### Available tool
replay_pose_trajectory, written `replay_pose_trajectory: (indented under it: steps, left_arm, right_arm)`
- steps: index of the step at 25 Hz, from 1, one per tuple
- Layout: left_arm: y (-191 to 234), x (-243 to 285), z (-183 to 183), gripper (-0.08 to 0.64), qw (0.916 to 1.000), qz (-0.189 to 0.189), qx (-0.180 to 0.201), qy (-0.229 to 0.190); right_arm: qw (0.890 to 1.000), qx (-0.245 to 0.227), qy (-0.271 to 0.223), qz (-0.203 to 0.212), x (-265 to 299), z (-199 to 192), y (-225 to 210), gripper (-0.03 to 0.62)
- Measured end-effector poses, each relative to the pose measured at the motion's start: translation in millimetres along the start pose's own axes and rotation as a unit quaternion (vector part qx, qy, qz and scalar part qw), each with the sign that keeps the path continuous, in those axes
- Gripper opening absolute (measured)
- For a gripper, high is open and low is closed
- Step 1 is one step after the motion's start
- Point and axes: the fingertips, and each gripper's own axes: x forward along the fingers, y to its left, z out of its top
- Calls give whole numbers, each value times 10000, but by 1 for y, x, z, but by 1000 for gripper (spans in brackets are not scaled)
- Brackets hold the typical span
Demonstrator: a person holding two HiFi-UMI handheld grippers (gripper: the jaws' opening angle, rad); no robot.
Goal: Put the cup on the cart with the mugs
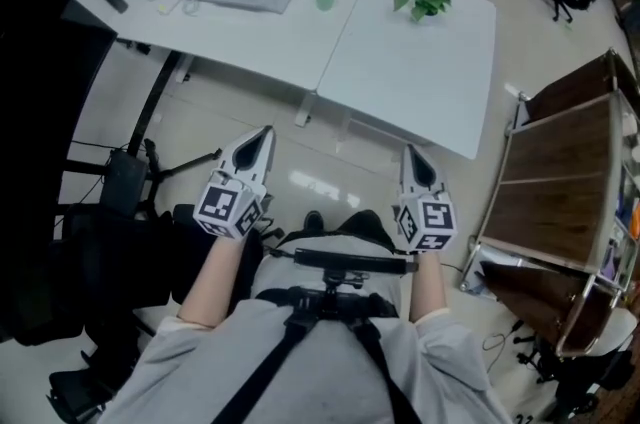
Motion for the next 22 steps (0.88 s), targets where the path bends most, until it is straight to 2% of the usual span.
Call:
replay_pose_trajectory:
  steps: [7, 11, 17, 22]
  left_arm:
    - [20, 53, -6, 3, 9992, -260, -87, 286]
    - [25, 88, -5, 3, 9990, -154, -113, 411]
    - [35, 148, 7, 3, 9981, -18, 68, 605]
    - [43, 198, 18, 3, 9958, -8, 424, 815]
  right_arm:
    - [9997, 18, 206, 153, 52, 4, -11, 9]
    - [9991, -32, 275, 321, 84, 13, -32, 9]
    - [9971, -87, 283, 698, 129, 36, -54, 9]
    - [9946, -108, 343, 975, 161, 44, -72, 9]
